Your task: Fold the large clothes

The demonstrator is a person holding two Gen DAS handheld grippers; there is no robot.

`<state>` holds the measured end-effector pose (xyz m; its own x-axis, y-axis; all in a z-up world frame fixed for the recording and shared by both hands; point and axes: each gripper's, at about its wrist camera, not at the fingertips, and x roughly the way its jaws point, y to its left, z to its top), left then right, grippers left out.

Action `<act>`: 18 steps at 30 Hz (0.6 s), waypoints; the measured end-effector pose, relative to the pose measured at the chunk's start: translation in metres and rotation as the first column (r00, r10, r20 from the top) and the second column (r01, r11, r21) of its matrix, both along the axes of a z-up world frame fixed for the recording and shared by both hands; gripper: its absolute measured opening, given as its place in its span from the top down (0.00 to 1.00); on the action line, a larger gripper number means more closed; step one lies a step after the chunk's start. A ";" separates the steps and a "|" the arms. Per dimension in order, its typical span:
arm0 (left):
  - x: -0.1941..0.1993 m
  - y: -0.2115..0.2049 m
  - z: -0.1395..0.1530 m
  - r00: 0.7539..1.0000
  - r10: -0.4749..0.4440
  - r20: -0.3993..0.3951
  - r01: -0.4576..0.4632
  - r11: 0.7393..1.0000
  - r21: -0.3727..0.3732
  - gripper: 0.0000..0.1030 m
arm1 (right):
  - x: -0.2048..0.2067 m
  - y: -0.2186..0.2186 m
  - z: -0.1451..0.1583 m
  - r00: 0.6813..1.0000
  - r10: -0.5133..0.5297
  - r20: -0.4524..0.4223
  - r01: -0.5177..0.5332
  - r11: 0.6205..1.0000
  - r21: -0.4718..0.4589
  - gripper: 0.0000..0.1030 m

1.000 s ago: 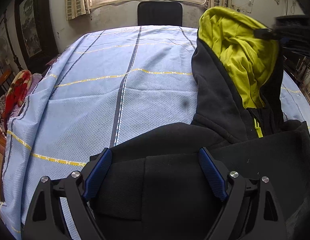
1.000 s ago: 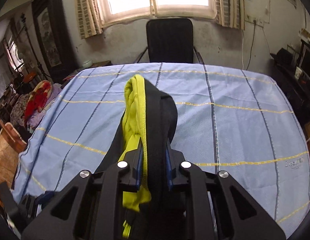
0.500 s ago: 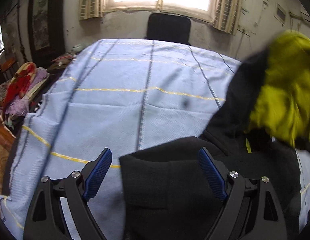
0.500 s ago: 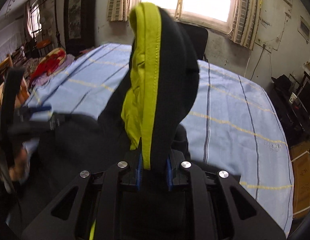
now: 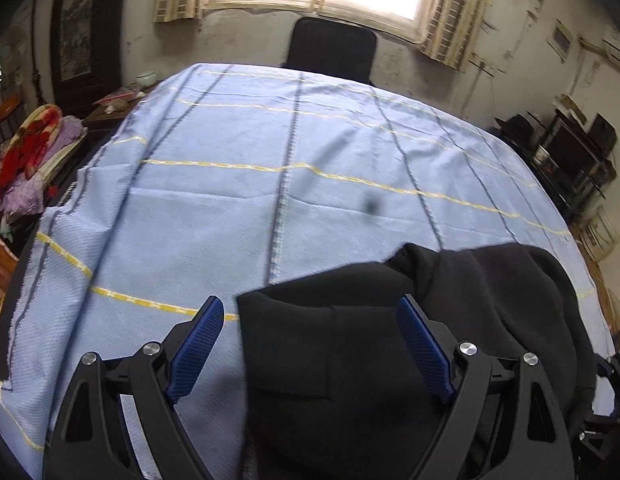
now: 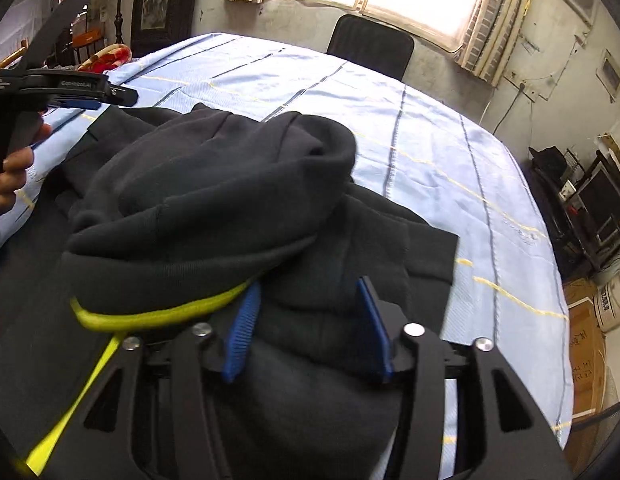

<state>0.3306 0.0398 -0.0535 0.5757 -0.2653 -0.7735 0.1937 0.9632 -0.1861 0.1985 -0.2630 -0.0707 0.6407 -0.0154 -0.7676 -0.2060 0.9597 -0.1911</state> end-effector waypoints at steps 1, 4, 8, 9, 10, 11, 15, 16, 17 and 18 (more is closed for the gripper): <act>-0.004 -0.005 0.002 1.000 -0.028 0.000 0.028 1.000 -0.002 0.14 | -0.005 -0.003 0.002 1.000 -0.004 0.006 0.004 1.000 0.003 0.47; -0.018 -0.018 0.008 0.994 -0.110 0.003 0.110 0.993 -0.033 0.14 | -0.021 -0.018 0.015 1.000 -0.019 0.009 0.018 0.995 0.098 0.45; -0.042 -0.034 0.012 0.981 -0.195 -0.019 0.194 0.980 -0.042 0.14 | -0.025 -0.040 0.034 0.999 -0.034 -0.013 0.036 0.950 0.310 0.38; -0.048 -0.040 0.011 0.973 -0.226 -0.035 0.224 0.973 -0.055 0.14 | -0.019 -0.048 0.038 0.999 -0.038 -0.033 0.047 0.917 0.396 0.37; -0.052 -0.043 0.010 0.969 -0.244 -0.048 0.241 0.969 -0.062 0.14 | -0.011 -0.054 0.039 0.998 -0.042 -0.053 0.062 0.888 0.456 0.37; -0.054 -0.047 0.008 0.964 -0.257 -0.064 0.253 0.965 -0.065 0.14 | -0.002 -0.056 0.040 0.996 -0.047 -0.081 0.082 0.857 0.509 0.37; -0.041 -0.059 -0.005 0.963 -0.229 -0.145 0.224 0.973 -0.046 0.14 | 0.040 -0.054 0.026 0.972 -0.095 -0.215 0.210 0.760 0.615 0.37; -0.035 -0.060 -0.010 0.959 -0.223 -0.178 0.213 0.974 -0.072 0.14 | 0.044 -0.051 0.022 0.969 -0.101 -0.226 0.223 0.756 0.616 0.37; -0.032 -0.062 -0.013 0.953 -0.227 -0.198 0.210 0.972 -0.103 0.14 | 0.050 -0.048 0.018 0.966 -0.104 -0.238 0.232 0.754 0.614 0.37; -0.030 -0.064 -0.013 0.950 -0.234 -0.205 0.213 0.970 -0.119 0.14 | 0.055 -0.047 0.013 0.959 -0.111 -0.261 0.252 0.753 0.608 0.37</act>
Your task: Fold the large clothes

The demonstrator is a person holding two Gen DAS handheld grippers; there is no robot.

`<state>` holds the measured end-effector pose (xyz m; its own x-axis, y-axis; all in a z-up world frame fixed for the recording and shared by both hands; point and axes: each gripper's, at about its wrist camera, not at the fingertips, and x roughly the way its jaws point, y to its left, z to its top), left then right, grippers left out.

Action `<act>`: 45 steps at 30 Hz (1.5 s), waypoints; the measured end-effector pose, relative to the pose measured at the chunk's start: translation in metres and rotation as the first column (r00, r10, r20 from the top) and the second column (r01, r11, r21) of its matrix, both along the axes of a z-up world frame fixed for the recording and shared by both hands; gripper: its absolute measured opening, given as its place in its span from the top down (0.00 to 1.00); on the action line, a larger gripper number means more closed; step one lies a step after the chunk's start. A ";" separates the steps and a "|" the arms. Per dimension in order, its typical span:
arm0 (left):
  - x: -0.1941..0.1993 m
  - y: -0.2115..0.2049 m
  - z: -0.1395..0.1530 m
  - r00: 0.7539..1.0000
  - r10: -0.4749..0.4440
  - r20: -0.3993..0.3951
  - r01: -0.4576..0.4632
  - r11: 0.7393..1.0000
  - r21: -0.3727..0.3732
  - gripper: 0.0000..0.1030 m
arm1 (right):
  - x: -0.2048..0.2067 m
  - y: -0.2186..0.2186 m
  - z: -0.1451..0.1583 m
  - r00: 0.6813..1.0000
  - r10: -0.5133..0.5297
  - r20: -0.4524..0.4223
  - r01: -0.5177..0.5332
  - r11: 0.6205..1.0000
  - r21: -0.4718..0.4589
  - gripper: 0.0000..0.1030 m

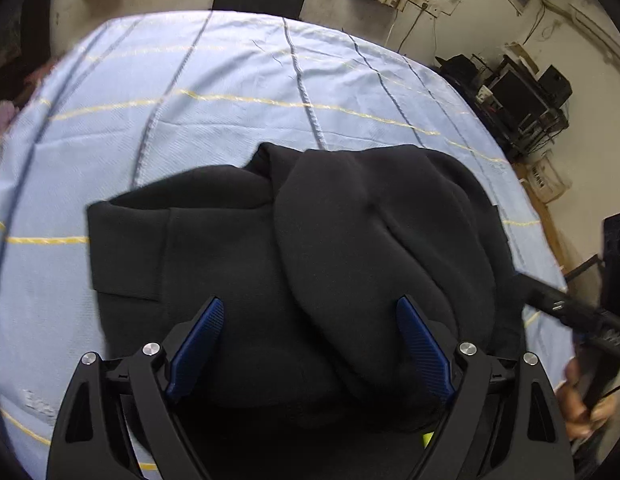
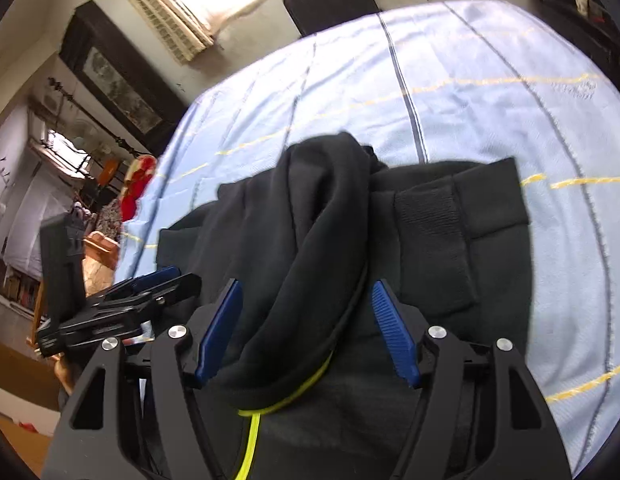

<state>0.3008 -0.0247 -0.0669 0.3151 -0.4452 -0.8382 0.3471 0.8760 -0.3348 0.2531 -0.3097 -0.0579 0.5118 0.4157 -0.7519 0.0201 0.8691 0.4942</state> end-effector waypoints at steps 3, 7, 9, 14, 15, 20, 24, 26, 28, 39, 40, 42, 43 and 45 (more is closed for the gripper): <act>0.002 -0.014 -0.001 1.000 -0.020 0.011 0.020 0.999 0.026 0.15 | -0.002 0.007 -0.015 0.999 0.006 -0.044 -0.004 0.999 0.047 0.42; 0.004 -0.023 0.003 0.999 -0.054 0.010 0.053 0.999 0.006 0.81 | -0.004 0.009 -0.022 0.998 0.026 -0.060 -0.022 0.998 0.067 0.68; 0.006 -0.023 0.010 0.998 -0.049 0.028 0.048 0.999 0.002 0.91 | -0.003 0.008 -0.019 0.998 0.039 -0.056 -0.035 0.996 0.082 0.78; 0.008 -0.013 0.059 0.990 -0.024 0.141 0.025 1.000 -0.011 0.94 | 0.001 0.006 0.007 0.999 0.048 -0.019 -0.045 0.990 0.137 0.79; 0.006 -0.012 0.067 0.987 -0.022 0.158 0.024 1.000 -0.011 0.94 | 0.000 0.005 0.014 0.999 0.054 -0.009 -0.052 0.984 0.173 0.79; -0.011 -0.006 0.082 0.979 -0.046 0.198 0.044 0.999 0.013 0.95 | -0.017 0.004 0.028 0.996 0.085 0.020 -0.088 0.970 0.226 0.79; -0.039 -0.010 0.044 0.981 -0.091 0.171 0.077 0.994 0.083 0.94 | -0.041 0.007 0.002 0.995 0.099 -0.029 -0.095 0.989 0.115 0.78; -0.045 -0.011 0.017 0.984 -0.087 0.156 0.068 0.990 0.121 0.94 | -0.046 0.005 -0.020 0.995 0.076 -0.070 -0.074 0.997 0.032 0.78; -0.046 -0.009 0.002 0.983 -0.073 0.166 0.051 0.989 0.136 0.92 | -0.049 -0.001 -0.035 0.994 0.056 -0.092 -0.054 0.998 0.020 0.78; -0.059 0.005 0.051 0.954 -0.061 0.294 0.023 0.991 0.132 0.75 | -0.064 -0.004 0.017 0.996 0.038 0.081 -0.030 0.995 -0.100 0.68; -0.058 -0.001 0.058 0.950 -0.073 0.304 0.034 0.991 0.131 0.75 | -0.060 -0.003 0.024 0.994 0.043 0.099 -0.033 0.995 -0.097 0.68; -0.053 -0.015 0.065 0.945 -0.088 0.316 0.048 0.990 0.133 0.75 | -0.049 0.001 0.034 0.991 0.048 0.122 -0.038 0.996 -0.085 0.68; -0.049 -0.025 0.065 0.944 -0.098 0.315 0.059 0.990 0.131 0.75 | -0.042 0.005 0.037 0.990 0.054 0.133 -0.043 0.996 -0.081 0.68; -0.042 -0.038 0.061 0.947 -0.118 0.299 0.088 0.990 0.112 0.75 | -0.025 0.020 0.036 0.989 0.073 0.132 -0.066 0.996 -0.057 0.68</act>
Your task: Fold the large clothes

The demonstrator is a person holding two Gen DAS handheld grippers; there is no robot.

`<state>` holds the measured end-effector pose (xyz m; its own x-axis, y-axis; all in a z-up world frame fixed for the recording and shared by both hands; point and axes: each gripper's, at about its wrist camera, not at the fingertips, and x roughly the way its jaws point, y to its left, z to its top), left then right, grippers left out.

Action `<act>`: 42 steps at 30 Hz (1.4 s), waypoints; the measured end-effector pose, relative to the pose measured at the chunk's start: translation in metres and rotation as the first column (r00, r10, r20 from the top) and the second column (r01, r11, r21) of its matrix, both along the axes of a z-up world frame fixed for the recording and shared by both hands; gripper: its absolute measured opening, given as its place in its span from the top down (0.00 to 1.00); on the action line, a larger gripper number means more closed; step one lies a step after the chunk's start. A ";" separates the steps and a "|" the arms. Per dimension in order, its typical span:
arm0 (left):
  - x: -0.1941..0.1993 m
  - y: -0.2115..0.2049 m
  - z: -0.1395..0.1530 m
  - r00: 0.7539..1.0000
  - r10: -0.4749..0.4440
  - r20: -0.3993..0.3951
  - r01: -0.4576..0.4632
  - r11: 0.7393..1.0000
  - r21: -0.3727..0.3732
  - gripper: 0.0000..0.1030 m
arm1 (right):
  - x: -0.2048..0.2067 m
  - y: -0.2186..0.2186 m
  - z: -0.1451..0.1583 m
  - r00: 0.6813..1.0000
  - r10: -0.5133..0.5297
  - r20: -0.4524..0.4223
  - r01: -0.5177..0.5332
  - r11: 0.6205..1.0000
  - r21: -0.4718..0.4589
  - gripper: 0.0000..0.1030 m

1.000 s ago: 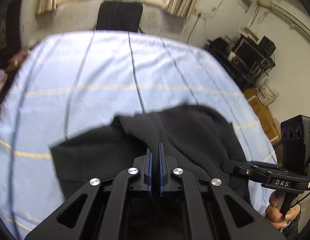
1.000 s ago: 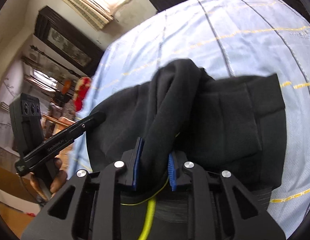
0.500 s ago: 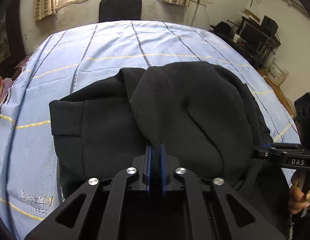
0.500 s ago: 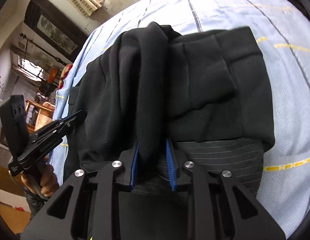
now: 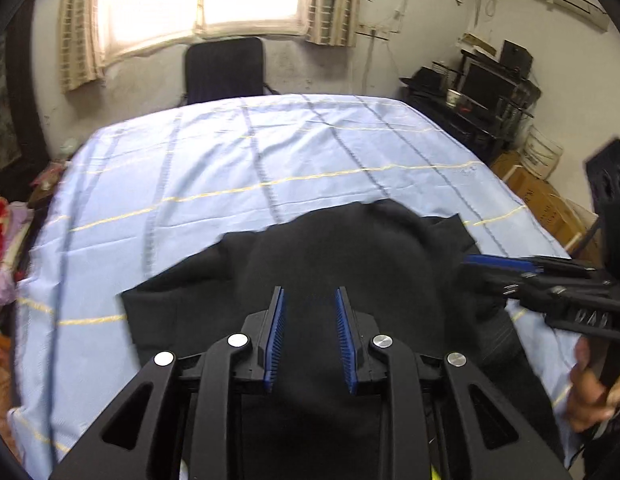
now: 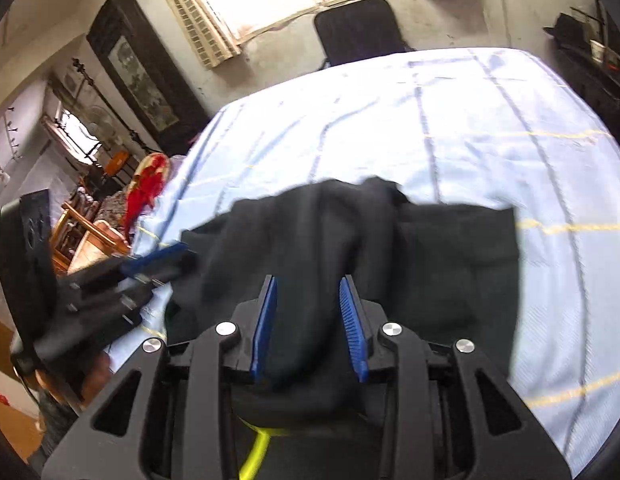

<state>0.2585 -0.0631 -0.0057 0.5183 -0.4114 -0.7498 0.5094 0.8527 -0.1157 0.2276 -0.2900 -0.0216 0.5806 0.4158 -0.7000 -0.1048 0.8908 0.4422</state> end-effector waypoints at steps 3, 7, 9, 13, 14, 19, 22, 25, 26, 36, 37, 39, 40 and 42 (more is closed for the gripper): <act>0.012 -0.015 -0.018 0.999 -0.017 -0.030 0.017 1.000 -0.015 0.75 | 0.018 0.005 -0.015 0.999 0.021 -0.042 -0.019 0.999 0.047 0.68; 0.034 -0.013 -0.058 0.994 0.020 -0.109 -0.018 1.000 0.020 0.76 | 0.030 0.003 -0.049 0.992 0.025 -0.120 -0.017 0.997 0.069 0.73; 0.040 -0.001 -0.071 0.991 0.022 -0.133 -0.022 1.000 0.006 0.90 | 0.030 -0.008 -0.062 0.991 0.038 -0.130 -0.023 0.993 0.113 0.85; 0.044 0.029 -0.074 0.984 0.023 -0.177 -0.035 0.997 -0.068 0.97 | 0.018 -0.047 -0.075 0.987 0.032 -0.154 -0.003 0.982 0.188 0.93; 0.045 0.034 -0.075 0.983 0.025 -0.181 -0.038 0.997 -0.072 0.97 | 0.013 -0.058 -0.080 0.987 0.014 -0.163 0.016 0.983 0.181 0.94; 0.029 0.050 -0.065 0.985 0.044 -0.165 -0.057 0.996 -0.075 0.98 | -0.009 -0.079 -0.085 0.986 0.004 -0.165 0.037 0.968 0.248 1.00; 0.013 0.062 -0.050 0.989 0.065 -0.129 -0.073 0.996 -0.060 0.80 | -0.028 -0.083 -0.071 0.989 -0.044 -0.139 0.071 0.979 0.191 0.61; -0.011 0.082 -0.034 0.993 0.092 -0.078 -0.096 0.994 -0.046 0.65 | -0.053 -0.090 -0.056 0.992 -0.084 -0.098 0.098 0.983 0.153 0.58; -0.019 0.089 -0.029 0.993 0.092 -0.073 -0.096 0.994 -0.050 0.64 | -0.062 -0.094 -0.053 0.992 -0.093 -0.085 0.105 0.983 0.153 0.58; -0.102 0.091 -0.033 0.985 -0.016 -0.173 -0.012 0.987 -0.160 0.57 | -0.119 -0.027 -0.029 0.995 0.093 -0.025 -0.087 0.979 0.186 0.58; -0.109 0.084 -0.040 0.982 -0.033 -0.188 0.001 0.986 -0.165 0.57 | -0.119 -0.016 -0.035 0.992 0.120 -0.041 -0.110 0.976 0.189 0.58; -0.119 0.074 -0.049 0.978 -0.055 -0.201 0.023 0.987 -0.159 0.57 | -0.119 0.002 -0.045 0.985 0.156 -0.075 -0.139 0.971 0.194 0.57; -0.125 0.068 -0.055 0.976 -0.068 -0.209 0.036 0.988 -0.151 0.57 | -0.120 0.009 -0.051 0.981 0.170 -0.095 -0.149 0.969 0.196 0.58; -0.130 0.065 -0.064 0.973 -0.067 -0.222 0.041 0.992 -0.121 0.56 | -0.123 0.013 -0.061 0.979 0.159 -0.128 -0.135 0.975 0.177 0.58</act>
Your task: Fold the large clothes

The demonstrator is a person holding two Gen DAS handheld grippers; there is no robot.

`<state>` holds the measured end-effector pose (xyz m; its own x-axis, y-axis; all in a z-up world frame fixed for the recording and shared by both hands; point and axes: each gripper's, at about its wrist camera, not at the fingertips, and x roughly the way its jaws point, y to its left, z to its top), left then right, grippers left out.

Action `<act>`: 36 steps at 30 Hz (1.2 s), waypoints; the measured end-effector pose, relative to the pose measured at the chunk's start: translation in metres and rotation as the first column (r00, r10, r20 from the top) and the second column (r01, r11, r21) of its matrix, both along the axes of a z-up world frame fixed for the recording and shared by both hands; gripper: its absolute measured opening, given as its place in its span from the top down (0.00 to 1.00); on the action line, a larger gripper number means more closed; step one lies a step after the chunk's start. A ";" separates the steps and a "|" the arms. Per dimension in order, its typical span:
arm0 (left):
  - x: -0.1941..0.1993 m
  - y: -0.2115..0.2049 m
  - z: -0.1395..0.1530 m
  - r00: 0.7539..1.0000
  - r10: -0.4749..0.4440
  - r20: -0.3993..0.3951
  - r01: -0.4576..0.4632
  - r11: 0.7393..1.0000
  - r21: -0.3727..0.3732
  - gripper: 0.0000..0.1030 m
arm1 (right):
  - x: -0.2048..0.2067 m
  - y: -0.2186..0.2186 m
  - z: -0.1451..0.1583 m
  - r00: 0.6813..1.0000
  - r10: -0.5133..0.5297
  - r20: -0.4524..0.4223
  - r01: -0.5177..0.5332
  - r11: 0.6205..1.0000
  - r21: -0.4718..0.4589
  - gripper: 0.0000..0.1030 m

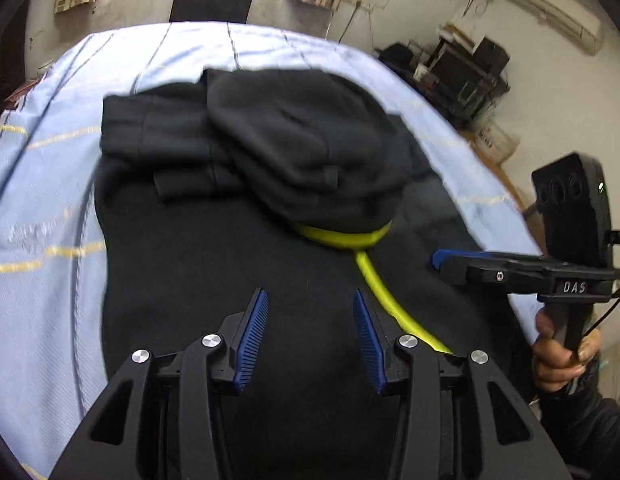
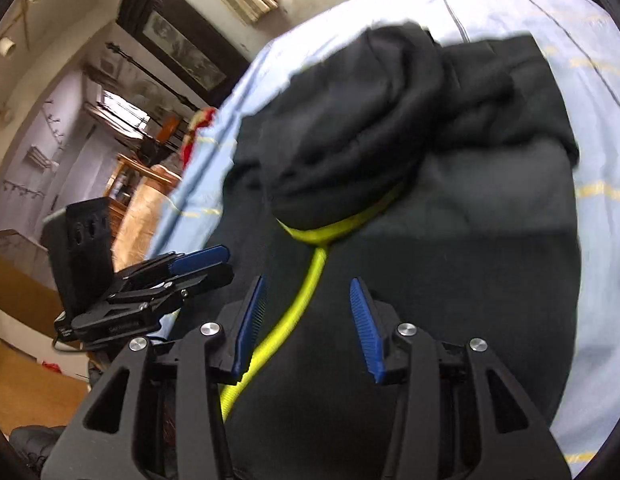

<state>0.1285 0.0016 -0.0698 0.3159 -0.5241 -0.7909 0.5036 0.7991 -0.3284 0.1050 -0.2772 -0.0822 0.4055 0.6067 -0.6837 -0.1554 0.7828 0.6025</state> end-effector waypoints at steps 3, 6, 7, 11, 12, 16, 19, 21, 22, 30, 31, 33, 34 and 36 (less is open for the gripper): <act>-0.006 0.014 -0.010 1.000 0.021 -0.015 -0.021 1.000 -0.009 0.56 | -0.013 -0.019 -0.013 0.998 -0.055 -0.038 0.055 0.998 -0.011 0.59; -0.010 0.040 -0.011 0.997 0.079 -0.011 -0.080 0.997 -0.011 0.56 | -0.032 -0.048 -0.018 0.993 -0.103 -0.051 0.105 0.994 0.034 0.61; -0.011 0.052 -0.014 0.994 0.105 -0.016 -0.106 0.994 -0.012 0.57 | -0.038 -0.057 -0.019 0.991 -0.127 -0.046 0.129 0.991 0.025 0.61; -0.020 0.083 -0.012 0.990 0.138 -0.033 -0.140 0.988 -0.061 0.64 | -0.060 -0.088 -0.022 0.981 -0.187 -0.046 0.189 0.981 0.044 0.62; -0.023 0.088 -0.009 0.988 0.152 -0.025 -0.154 0.987 -0.052 0.62 | -0.066 -0.094 -0.019 0.978 -0.205 -0.041 0.207 0.977 0.042 0.62; -0.033 0.114 0.010 0.974 0.224 0.031 -0.223 0.974 -0.035 0.52 | -0.092 -0.108 0.003 0.960 -0.276 0.048 0.277 0.961 0.000 0.43; -0.035 0.122 0.013 0.978 0.208 0.009 -0.206 0.975 -0.078 0.46 | -0.101 -0.111 0.009 0.956 -0.279 0.085 0.280 0.960 -0.001 0.41; -0.036 0.115 0.008 0.983 0.183 -0.008 -0.183 0.980 -0.085 0.46 | -0.101 -0.110 0.002 0.959 -0.274 0.075 0.275 0.961 -0.004 0.41; -0.034 0.110 0.005 0.986 0.163 -0.024 -0.164 0.982 -0.093 0.46 | -0.100 -0.110 -0.002 0.961 -0.269 0.065 0.270 0.963 -0.005 0.41; -0.035 0.086 -0.013 0.994 0.104 -0.037 -0.106 0.993 -0.058 0.41 | -0.095 -0.090 -0.021 0.977 -0.205 0.053 0.206 0.978 -0.034 0.41; -0.037 0.086 -0.013 0.994 0.099 -0.043 -0.102 0.992 -0.068 0.41 | -0.096 -0.087 -0.021 0.980 -0.191 0.056 0.193 0.981 -0.035 0.41; -0.041 0.087 -0.014 0.995 0.090 -0.054 -0.094 0.992 -0.085 0.41 | -0.096 -0.082 -0.022 0.983 -0.173 0.060 0.175 0.984 -0.042 0.40; -0.045 0.087 -0.014 0.995 0.083 -0.057 -0.088 0.992 -0.090 0.41 | -0.095 -0.079 -0.021 0.984 -0.167 0.060 0.170 0.985 -0.042 0.40; -0.054 0.089 -0.013 0.996 0.079 -0.051 -0.083 0.994 -0.074 0.41 | -0.096 -0.077 -0.021 0.986 -0.156 0.060 0.158 0.987 -0.031 0.40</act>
